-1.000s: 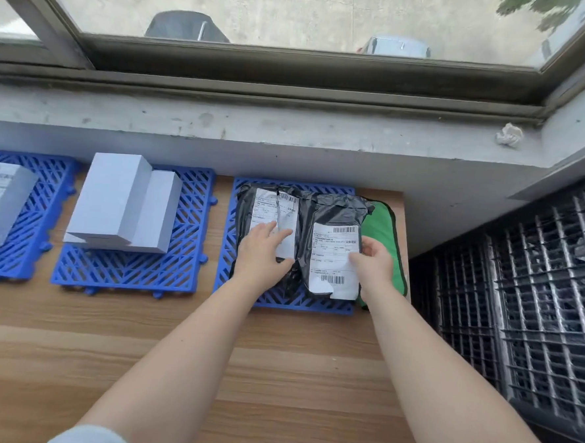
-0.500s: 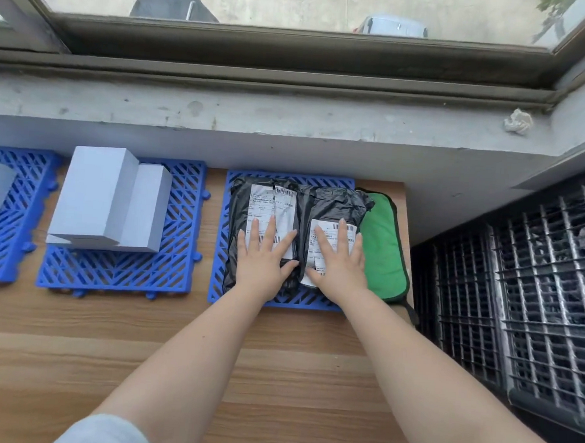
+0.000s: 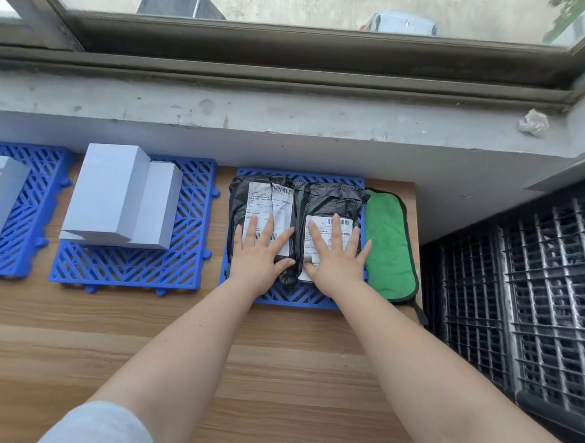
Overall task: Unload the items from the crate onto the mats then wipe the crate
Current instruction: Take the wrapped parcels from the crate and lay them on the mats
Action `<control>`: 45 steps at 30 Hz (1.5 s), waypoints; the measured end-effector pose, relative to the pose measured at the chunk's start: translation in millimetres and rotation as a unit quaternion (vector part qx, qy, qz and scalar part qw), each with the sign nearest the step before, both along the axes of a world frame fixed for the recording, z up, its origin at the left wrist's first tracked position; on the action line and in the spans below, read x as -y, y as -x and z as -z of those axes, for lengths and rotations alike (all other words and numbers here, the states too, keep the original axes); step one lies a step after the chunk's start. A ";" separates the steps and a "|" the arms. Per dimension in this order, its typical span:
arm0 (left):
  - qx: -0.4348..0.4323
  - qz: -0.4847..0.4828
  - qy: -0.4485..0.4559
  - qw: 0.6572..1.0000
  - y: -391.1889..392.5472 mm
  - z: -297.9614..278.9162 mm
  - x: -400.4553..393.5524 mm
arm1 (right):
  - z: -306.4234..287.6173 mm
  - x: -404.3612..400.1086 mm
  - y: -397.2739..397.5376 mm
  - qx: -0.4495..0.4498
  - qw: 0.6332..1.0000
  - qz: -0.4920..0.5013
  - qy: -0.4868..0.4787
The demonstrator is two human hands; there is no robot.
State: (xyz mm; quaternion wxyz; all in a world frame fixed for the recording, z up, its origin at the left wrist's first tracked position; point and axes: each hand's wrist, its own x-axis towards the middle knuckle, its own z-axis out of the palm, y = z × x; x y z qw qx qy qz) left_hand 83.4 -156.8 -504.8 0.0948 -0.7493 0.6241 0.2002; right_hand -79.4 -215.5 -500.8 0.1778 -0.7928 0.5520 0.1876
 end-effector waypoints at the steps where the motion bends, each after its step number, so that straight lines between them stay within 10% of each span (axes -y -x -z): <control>1: -0.005 0.000 -0.003 1.000 -0.2 -0.7 0.6 | -1.1 0.4 0.2 -0.008 1.000 -0.005 0.001; 9: -0.007 0.001 -0.033 0.999 5.3 -19.3 0.9 | -22.0 -4.8 0.6 -0.013 0.998 -0.037 0.038; 17: -0.065 0.008 0.176 0.982 6.8 -50.2 -19.9 | -57.6 -19.4 11.9 0.085 0.995 -0.007 0.055; 45: -0.044 0.256 0.078 0.962 291.3 -81.1 -85.7 | -91.7 -191.0 300.1 0.004 0.965 0.253 0.064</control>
